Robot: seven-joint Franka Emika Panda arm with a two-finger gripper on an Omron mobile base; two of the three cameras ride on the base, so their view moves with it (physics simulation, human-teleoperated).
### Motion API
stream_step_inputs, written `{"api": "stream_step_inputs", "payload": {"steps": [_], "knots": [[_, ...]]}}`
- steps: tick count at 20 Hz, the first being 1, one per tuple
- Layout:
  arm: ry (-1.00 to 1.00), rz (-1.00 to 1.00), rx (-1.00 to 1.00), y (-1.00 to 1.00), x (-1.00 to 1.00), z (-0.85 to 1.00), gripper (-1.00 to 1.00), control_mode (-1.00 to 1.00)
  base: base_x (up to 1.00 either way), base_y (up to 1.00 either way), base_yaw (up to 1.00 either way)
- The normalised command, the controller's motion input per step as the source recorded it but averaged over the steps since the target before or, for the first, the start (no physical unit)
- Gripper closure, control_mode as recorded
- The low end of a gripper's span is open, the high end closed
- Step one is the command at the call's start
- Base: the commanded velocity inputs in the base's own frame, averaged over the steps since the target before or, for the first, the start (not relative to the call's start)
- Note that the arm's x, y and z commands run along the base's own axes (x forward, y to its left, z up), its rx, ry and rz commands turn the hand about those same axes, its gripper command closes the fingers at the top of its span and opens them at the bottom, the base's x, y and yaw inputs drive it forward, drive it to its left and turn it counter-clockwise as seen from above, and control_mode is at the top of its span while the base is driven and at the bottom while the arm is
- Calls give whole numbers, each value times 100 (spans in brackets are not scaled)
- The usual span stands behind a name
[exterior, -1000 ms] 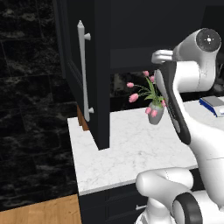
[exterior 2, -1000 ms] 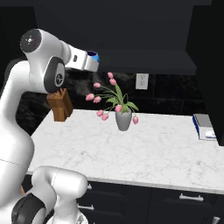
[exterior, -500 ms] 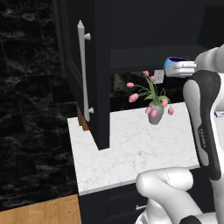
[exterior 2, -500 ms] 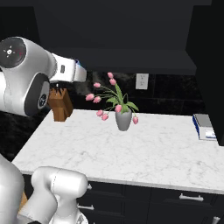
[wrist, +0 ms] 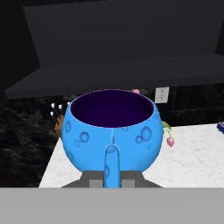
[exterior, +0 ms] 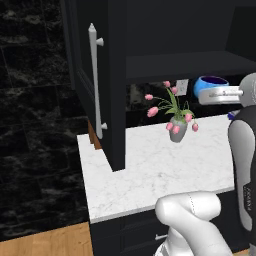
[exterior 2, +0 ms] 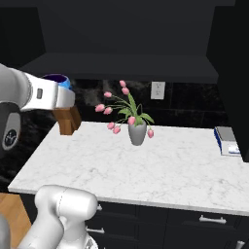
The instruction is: Gather all objects into one cabinet and sort the glasses and bowls to opposite sides.
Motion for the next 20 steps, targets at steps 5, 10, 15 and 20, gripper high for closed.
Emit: {"api": "stream_step_inputs", "payload": {"steps": [5, 10, 15, 20], "knots": [[16, 1, 0, 24, -26, 4, 100, -100, 0, 0, 0], [3, 3, 0, 0, -17, -2, 100, -100, 0, 0, 0], [0, 0, 0, 0, -3, -5, 100, -100, 0, 0, 0], [0, 0, 0, 0, -1, 0, 100, -100, 0, 0, 0]]}}
